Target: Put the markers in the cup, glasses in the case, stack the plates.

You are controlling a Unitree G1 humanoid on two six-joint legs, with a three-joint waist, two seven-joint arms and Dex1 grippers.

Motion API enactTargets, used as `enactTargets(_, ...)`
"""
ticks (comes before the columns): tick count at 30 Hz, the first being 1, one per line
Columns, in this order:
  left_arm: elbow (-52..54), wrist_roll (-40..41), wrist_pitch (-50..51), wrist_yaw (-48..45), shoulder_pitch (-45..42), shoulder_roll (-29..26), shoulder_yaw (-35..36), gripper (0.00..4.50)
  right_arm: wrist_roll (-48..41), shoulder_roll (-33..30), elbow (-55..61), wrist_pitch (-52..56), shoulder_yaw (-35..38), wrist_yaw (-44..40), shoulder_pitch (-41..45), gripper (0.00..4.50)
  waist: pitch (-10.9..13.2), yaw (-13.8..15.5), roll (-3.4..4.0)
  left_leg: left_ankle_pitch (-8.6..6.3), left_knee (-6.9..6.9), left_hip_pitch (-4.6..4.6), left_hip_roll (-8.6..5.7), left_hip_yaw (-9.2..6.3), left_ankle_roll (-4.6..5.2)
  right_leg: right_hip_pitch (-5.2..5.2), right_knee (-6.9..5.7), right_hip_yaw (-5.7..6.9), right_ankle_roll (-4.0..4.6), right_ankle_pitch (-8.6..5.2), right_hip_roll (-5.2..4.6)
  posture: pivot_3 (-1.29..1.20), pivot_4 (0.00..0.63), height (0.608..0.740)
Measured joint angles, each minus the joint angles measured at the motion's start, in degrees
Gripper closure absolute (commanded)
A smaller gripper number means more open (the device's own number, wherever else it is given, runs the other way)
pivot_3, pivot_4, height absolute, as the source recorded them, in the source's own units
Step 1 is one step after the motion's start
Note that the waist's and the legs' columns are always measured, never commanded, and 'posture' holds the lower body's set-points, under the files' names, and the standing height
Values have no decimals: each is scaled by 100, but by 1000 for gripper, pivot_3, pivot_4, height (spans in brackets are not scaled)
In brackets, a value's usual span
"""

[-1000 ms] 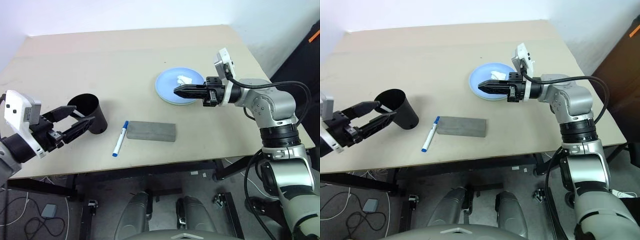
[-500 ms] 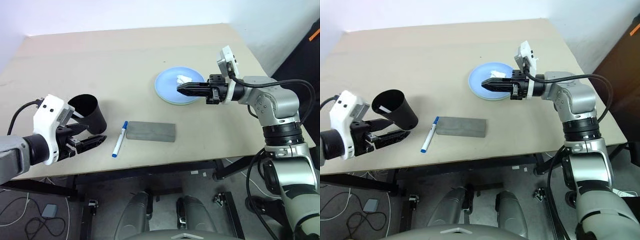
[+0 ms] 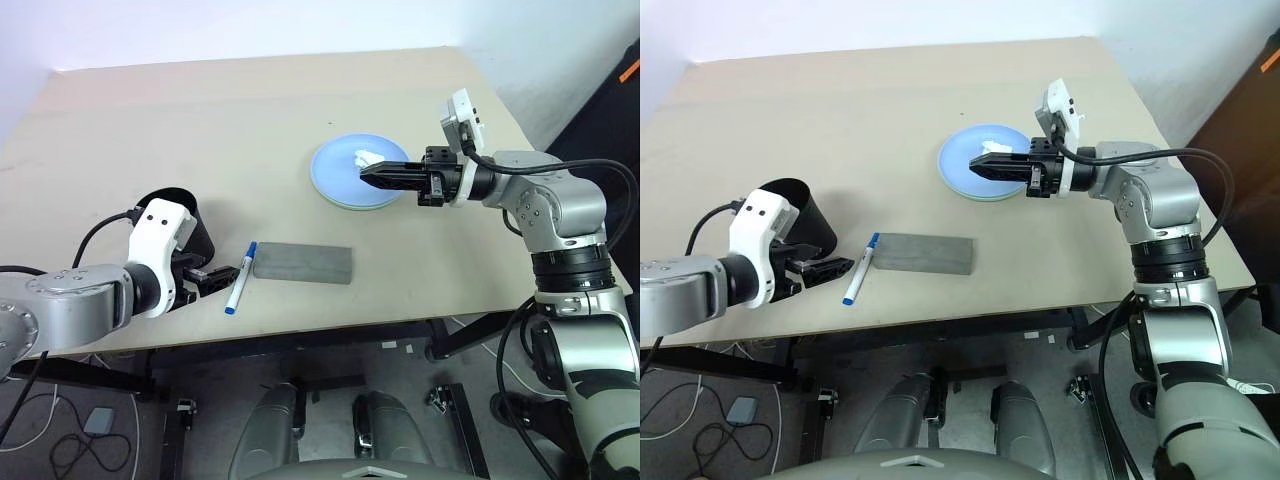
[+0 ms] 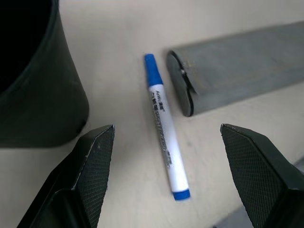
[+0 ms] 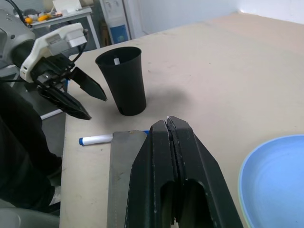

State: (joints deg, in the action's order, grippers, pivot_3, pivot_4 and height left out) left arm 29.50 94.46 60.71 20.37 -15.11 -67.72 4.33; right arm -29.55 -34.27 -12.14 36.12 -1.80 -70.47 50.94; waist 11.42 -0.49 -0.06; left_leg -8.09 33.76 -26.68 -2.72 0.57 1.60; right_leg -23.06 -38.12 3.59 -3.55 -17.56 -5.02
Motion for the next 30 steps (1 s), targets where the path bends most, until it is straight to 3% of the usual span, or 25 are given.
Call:
enactTargets(7,-405,-400,366,591,-575,858,-822,776,-4,-54,113,17,21,92,-57,4500,3,3,-9,-1,15,3,0,1,3,15,-1,1,-20,11,0,0,150,712)
enactTargets(21,-865,-1298,1228,625,-1066,1421,-997,776,-19,-97,357,88,55,338,-302,4500,3,12,-10,-1,30,11,0,1,3,30,-1,1,-32,19,0,0,150,712)
enactTargets(24,-875,-1395,1373,543,-1088,1524,-921,1372,-48,-98,382,105,94,377,-369,4500,3,15,-9,-1,31,14,0,1,3,33,-1,1,-31,19,0,0,150,712)
enactTargets(30,-863,-1396,1612,489,-1053,1721,-682,3464,-52,-99,404,105,116,410,-370,4500,3,13,-9,-1,34,17,0,0,3,37,-1,1,-32,21,-1,0,150,712)
